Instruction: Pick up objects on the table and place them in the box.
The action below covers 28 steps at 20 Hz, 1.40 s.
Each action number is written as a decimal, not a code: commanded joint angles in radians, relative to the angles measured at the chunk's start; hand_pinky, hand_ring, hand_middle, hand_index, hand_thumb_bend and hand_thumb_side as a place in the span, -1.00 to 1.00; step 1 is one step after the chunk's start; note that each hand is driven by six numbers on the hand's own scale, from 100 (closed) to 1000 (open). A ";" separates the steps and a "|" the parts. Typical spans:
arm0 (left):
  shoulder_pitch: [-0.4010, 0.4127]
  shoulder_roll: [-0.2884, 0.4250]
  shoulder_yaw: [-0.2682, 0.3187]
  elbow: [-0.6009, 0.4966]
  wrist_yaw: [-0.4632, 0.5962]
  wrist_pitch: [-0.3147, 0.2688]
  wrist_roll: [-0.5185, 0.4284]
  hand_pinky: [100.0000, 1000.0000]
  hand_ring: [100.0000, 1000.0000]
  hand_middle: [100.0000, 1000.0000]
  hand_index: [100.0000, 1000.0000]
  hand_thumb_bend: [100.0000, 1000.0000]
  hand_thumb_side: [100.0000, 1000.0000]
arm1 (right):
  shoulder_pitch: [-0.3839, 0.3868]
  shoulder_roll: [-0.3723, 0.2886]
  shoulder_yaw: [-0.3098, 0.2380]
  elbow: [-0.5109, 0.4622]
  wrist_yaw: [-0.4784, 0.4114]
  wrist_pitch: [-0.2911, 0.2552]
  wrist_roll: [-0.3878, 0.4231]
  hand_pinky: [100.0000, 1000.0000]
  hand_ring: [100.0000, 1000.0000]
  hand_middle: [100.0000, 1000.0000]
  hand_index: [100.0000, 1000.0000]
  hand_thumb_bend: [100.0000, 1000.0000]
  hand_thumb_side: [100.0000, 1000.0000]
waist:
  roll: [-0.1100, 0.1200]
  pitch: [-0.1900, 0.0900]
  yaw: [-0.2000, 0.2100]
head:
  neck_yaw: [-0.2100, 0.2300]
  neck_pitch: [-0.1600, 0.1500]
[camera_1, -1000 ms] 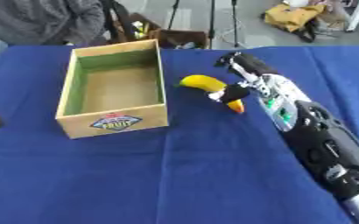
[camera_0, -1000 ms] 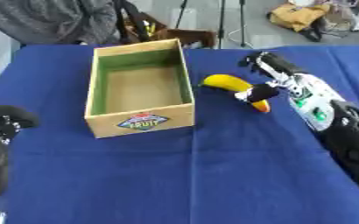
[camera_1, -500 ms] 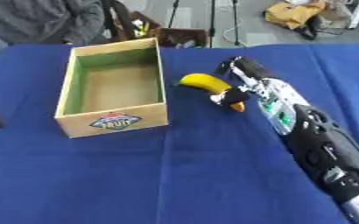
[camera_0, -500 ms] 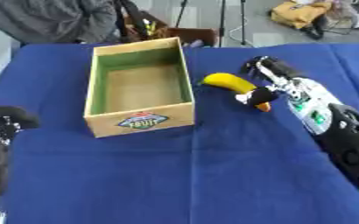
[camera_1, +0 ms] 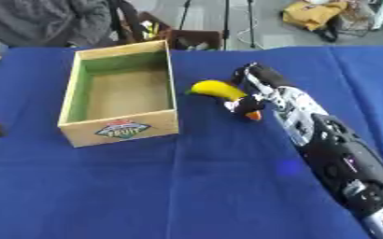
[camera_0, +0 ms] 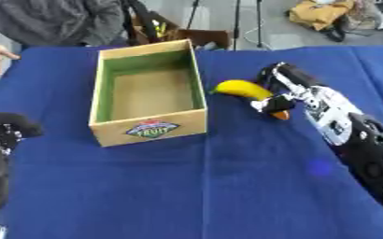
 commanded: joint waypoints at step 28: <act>-0.004 0.011 0.003 -0.014 0.008 -0.002 -0.003 0.13 0.06 -0.19 0.02 -0.11 0.92 | -0.012 -0.005 -0.008 0.015 0.030 -0.013 0.019 -0.20 -0.08 -0.07 0.16 -0.57 -0.60 | 0.003 -0.014 -0.004 | -0.004 -0.003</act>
